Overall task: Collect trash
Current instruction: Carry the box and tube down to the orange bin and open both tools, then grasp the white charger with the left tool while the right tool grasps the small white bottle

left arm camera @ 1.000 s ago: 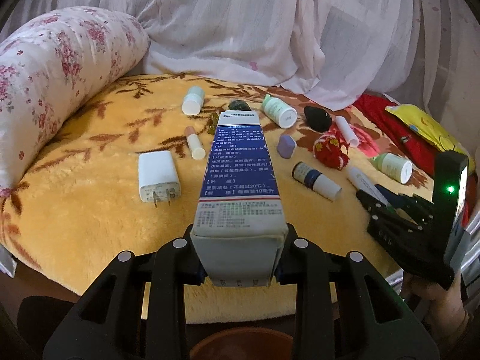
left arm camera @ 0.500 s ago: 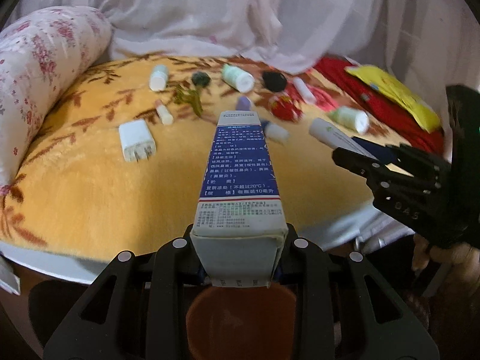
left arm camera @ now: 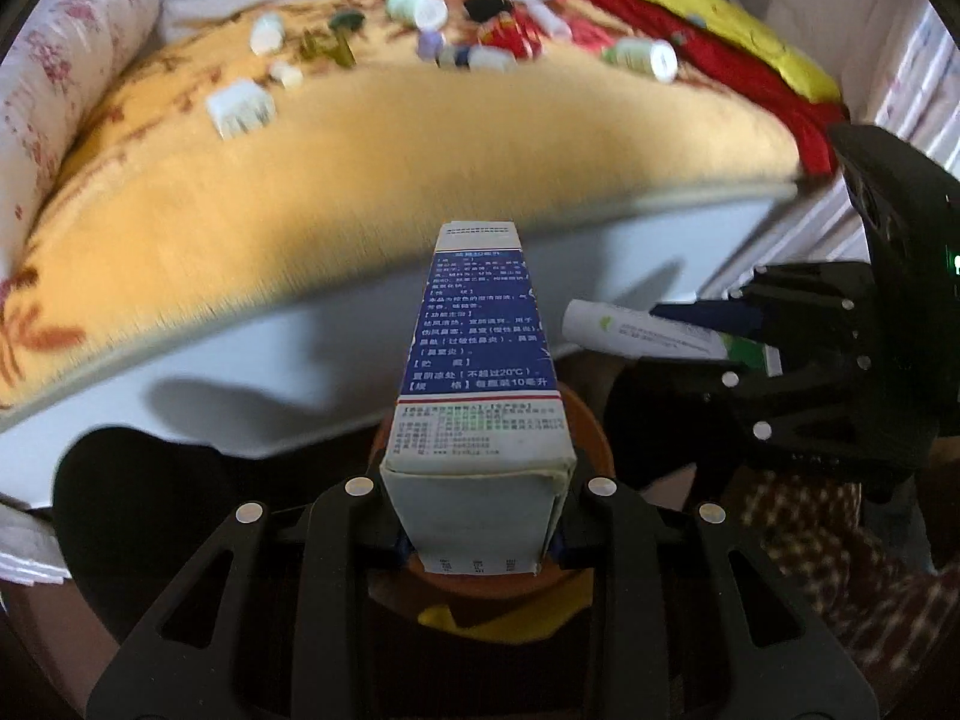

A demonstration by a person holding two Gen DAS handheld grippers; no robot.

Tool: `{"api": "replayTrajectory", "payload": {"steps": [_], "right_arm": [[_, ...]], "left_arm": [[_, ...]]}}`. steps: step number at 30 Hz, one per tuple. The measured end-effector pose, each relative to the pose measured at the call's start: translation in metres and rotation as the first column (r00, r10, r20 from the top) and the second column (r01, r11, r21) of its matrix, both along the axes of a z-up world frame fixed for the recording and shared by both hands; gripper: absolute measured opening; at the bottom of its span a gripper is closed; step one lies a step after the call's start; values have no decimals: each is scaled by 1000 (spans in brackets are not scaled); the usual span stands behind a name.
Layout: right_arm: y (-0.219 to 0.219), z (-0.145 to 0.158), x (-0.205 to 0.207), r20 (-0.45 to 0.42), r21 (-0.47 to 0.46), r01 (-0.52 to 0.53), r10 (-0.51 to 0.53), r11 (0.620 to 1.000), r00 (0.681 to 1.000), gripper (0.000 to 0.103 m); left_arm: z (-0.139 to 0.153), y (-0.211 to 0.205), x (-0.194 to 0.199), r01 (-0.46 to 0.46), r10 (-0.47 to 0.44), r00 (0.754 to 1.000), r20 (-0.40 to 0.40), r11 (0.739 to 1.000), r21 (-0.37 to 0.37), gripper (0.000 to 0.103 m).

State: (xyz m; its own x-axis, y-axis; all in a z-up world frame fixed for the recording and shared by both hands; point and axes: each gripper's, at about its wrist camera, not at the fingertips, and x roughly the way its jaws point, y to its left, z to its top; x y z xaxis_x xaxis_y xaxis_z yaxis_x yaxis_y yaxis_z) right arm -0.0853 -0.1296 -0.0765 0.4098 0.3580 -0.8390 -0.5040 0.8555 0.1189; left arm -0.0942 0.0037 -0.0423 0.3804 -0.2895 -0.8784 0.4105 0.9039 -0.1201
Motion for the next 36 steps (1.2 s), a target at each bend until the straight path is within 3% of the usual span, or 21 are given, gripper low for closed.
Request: {"api": "replayTrajectory", "payload": {"steps": [3,4,5,6,7,12,18,21,25,30,36], "right_arm": [[-1,-5,-3,-31,3,-10,10,1000,999,35],[-2,-5,-4,-35,9,-10,10,1000,999,43],[-3,-4,-5,-34,15,-4,5,1000,999,63],[-6,-2,-7,-20,18,9,-9,1000,1000,71],[-8,0,-7,-9,22,11,-11,1000,1000,76],[-21,15,-3,35,54,51,-53,997,998,76],[-30,37,7,153,55,100,-107,993,982,78],[-32,50,19,211,83,127,-142,988,967,79],[-34,64,36,263,126,159,-188,979,946,80],[-32,71,54,324,149,181,-221,972,920,86],[-25,68,69,349,149,190,-232,970,908,89]], "left_arm": [[-7,-1,-4,16,-15,999,-35,999,28,31],[-8,1,-5,11,-10,999,-47,1000,27,34],[-9,3,-6,8,-6,998,-61,1000,27,48],[-9,4,-8,0,1,998,-60,1000,32,62],[-6,7,-9,-18,19,999,-43,999,44,66],[5,19,-6,-62,62,998,1,997,35,75],[25,32,13,-132,131,986,99,991,4,77],[41,43,36,-202,208,964,164,978,-50,77],[62,62,77,-299,329,913,240,942,-152,77],[58,59,133,-400,421,861,286,907,-131,86],[28,58,190,-471,471,844,259,880,-64,87]]}}
